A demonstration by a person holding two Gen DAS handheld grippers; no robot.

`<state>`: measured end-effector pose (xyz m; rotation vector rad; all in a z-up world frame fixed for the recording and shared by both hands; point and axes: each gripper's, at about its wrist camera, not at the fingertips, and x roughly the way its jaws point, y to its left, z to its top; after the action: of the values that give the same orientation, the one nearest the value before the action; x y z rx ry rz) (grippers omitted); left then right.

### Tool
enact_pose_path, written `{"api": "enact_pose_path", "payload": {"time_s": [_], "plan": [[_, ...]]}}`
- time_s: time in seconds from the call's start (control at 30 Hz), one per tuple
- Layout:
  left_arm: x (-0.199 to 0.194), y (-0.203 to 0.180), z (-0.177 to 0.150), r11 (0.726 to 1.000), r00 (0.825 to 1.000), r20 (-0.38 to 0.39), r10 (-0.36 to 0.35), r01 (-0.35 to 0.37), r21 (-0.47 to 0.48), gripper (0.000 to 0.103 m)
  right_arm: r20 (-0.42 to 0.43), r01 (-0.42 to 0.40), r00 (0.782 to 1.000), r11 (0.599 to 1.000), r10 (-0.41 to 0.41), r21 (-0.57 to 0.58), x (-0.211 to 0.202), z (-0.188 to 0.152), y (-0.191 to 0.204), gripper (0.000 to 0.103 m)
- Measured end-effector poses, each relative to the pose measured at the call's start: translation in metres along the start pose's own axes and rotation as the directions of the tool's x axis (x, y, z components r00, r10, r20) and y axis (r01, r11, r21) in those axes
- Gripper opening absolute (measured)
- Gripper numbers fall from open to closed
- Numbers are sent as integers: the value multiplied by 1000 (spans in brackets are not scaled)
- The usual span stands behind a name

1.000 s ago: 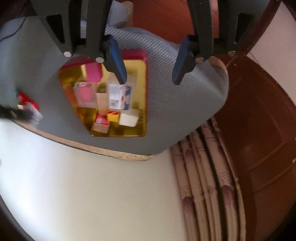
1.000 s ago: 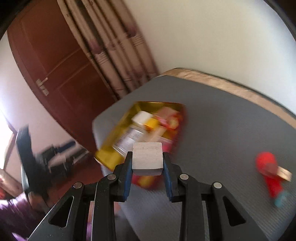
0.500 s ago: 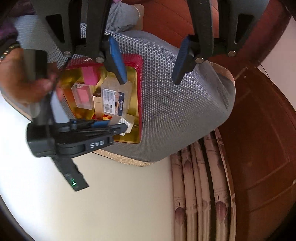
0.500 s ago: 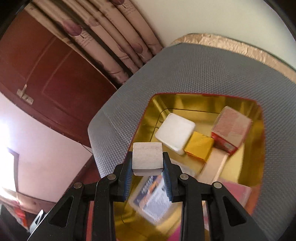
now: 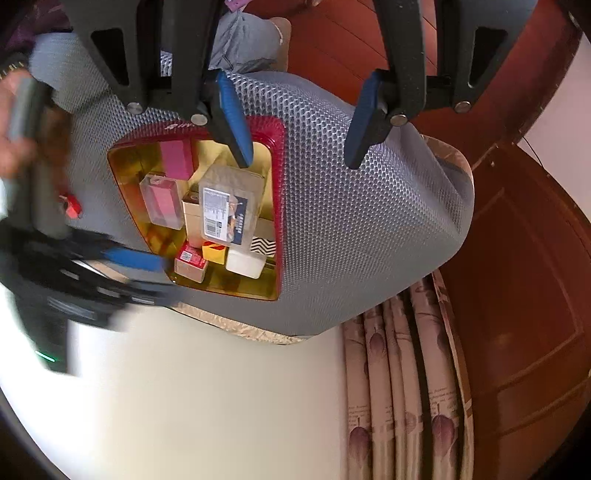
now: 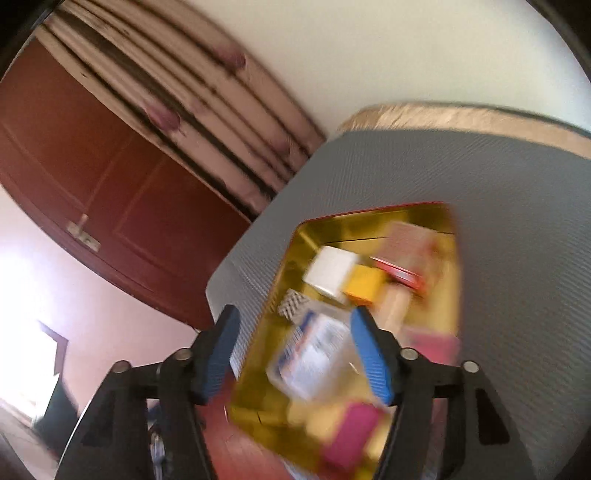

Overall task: Organize rigid objects
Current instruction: 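Move both grippers back from the tin toward the remaining items, then grasp the gold-capped lipstick with the left gripper and lift it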

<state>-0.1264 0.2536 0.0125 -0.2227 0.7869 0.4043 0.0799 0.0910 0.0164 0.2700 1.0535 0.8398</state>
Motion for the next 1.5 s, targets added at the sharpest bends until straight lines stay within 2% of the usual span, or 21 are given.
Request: {"api": "enact_pose_path", "payload": {"time_s": [0.1,0.2,0.23,0.33,0.37,0.43,0.47,0.5,0.57,0.6,0.63,0.73,0.8,0.87,0.9,0.97,1.07,1.23,1.3,1.43,1.5], "plan": [[-6,-8,-4,999,1000,20,-12,12,32,52,70,202,978,976,-197,-82,-67,-45,-22,80],[-10,-20,-6,996,998,31,-53,51,74,52,99,422,905,903,-414,-79,-123,-86,-64,96],[-12,-26,-7,993,997,29,-74,71,90,52,98,510,858,858,-504,-59,-145,-100,-86,96],[-18,-54,-12,974,987,20,-162,157,161,53,57,725,687,688,-725,10,-202,-135,-148,96],[-17,-65,-12,966,983,5,-185,180,187,53,35,789,614,614,-789,20,-220,-145,-167,96],[-13,-95,-11,941,970,-39,-242,244,236,53,13,870,492,492,-870,18,-243,-158,-192,97],[-11,-109,-9,927,962,-59,-268,274,256,53,4,896,443,443,-897,14,-253,-163,-203,99],[-8,-124,-7,912,950,-87,-299,311,268,53,-6,911,412,412,-911,14,-260,-168,-214,100],[1,-159,2,887,933,-127,-338,361,288,53,-14,923,384,383,-923,27,-266,-174,-228,101],[4,-175,7,879,928,-139,-346,373,298,53,-11,918,394,393,-919,44,-266,-174,-232,102],[9,-192,13,867,921,-151,-358,388,312,53,7,902,424,424,-905,83,-269,-177,-235,102],[17,-253,26,798,909,-150,-390,415,437,53,19,876,466,464,-885,130,-273,-179,-241,102],[24,-283,32,739,902,-150,-406,420,526,53,16,844,519,515,-855,150,-277,-180,-247,102],[38,-320,36,627,880,-199,-431,451,635,53,8,799,582,574,-813,180,-281,-180,-254,102],[42,-331,38,593,878,-208,-432,450,668,53,6,785,599,589,-800,192,-283,-181,-257,103],[55,-363,39,485,879,-242,-411,436,758,53,20,768,617,608,-786,199,-286,-181,-258,103],[69,-392,42,404,879,-266,-396,427,809,53,48,755,632,629,-774,185,-289,-183,-254,103],[97,-424,46,293,879,-334,-341,437,850,53,73,735,652,652,-755,186,-296,-189,-250,103],[107,-432,45,248,870,-370,-326,457,854,53,78,724,662,663,-746,194,-301,-191,-252,103],[125,-442,42,201,860,-422,-286,484,852,53,84,717,667,669,-740,198,-311,-189,-262,103],[138,-447,44,201,856,-449,-258,502,841,53,89,715,667,670,-739,200,-310,-188,-257,103]]}}
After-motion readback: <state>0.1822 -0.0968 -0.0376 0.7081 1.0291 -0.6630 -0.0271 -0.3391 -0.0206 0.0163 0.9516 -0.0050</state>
